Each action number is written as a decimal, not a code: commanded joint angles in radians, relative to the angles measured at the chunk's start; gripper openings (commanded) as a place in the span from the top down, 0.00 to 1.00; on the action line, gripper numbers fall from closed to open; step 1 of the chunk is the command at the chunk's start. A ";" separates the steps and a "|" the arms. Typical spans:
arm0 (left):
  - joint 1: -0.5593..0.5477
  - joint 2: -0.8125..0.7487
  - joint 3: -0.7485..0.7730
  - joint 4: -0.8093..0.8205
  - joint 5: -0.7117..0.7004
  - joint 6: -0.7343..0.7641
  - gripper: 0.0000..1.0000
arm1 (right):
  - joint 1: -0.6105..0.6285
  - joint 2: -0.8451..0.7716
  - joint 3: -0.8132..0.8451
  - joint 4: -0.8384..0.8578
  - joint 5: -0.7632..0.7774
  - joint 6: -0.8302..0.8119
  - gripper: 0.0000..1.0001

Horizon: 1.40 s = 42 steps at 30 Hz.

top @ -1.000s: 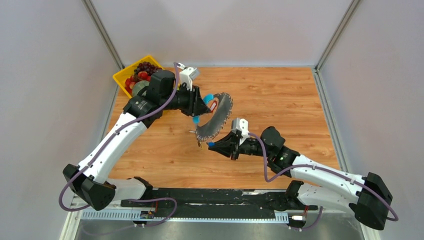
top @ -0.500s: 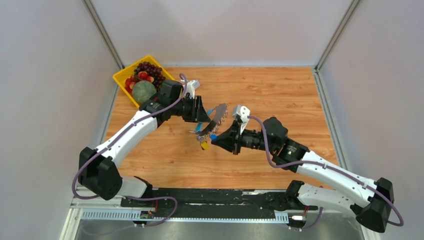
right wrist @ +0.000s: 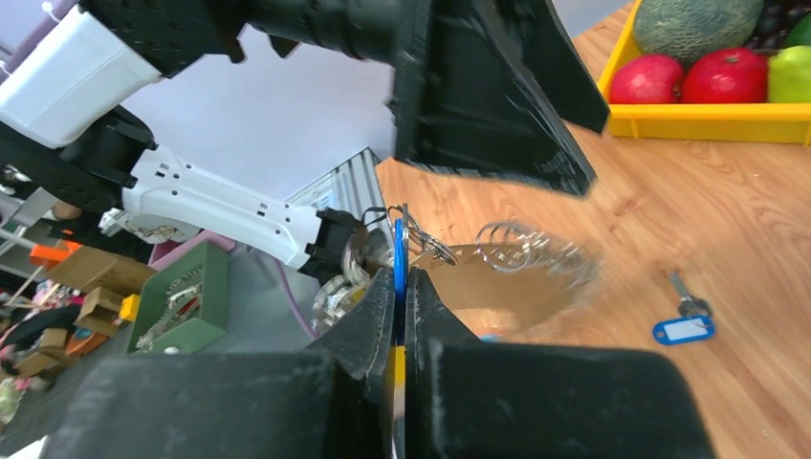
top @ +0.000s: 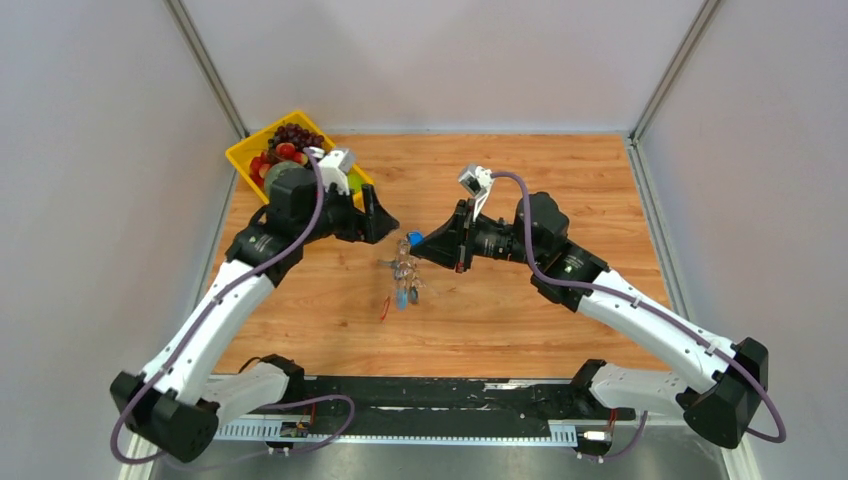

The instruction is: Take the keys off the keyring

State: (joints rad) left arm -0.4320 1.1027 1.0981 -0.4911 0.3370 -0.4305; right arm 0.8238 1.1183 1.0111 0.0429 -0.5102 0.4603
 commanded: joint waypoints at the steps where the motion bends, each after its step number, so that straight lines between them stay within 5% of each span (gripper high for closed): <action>1: 0.012 -0.138 0.003 0.016 -0.077 0.046 0.08 | -0.007 -0.010 0.071 0.036 -0.069 0.061 1.00; 9: 0.012 -0.280 -0.030 0.149 0.058 0.086 0.07 | -0.020 -0.006 0.083 0.034 -0.084 0.044 1.00; 16: 0.012 -0.346 -0.160 0.368 0.272 0.065 0.26 | -0.035 -0.008 0.085 0.034 -0.055 0.047 1.00; 22: 0.012 -0.366 -0.206 0.509 0.386 -0.003 0.30 | -0.036 -0.003 0.092 0.035 -0.076 0.070 1.00; 32: 0.012 -0.353 -0.222 0.580 0.424 -0.024 0.40 | -0.036 -0.020 0.087 0.035 -0.093 0.067 1.00; 37: 0.012 -0.325 -0.222 0.598 0.450 -0.034 0.57 | -0.036 -0.017 0.094 0.035 -0.108 0.069 1.00; 42: 0.012 -0.313 -0.232 0.677 0.509 -0.081 0.63 | -0.036 -0.017 0.101 0.034 -0.134 0.072 1.00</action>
State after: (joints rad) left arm -0.4236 0.7906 0.8768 0.0700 0.7776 -0.4706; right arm 0.7887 1.1225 1.0451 0.0288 -0.6079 0.5137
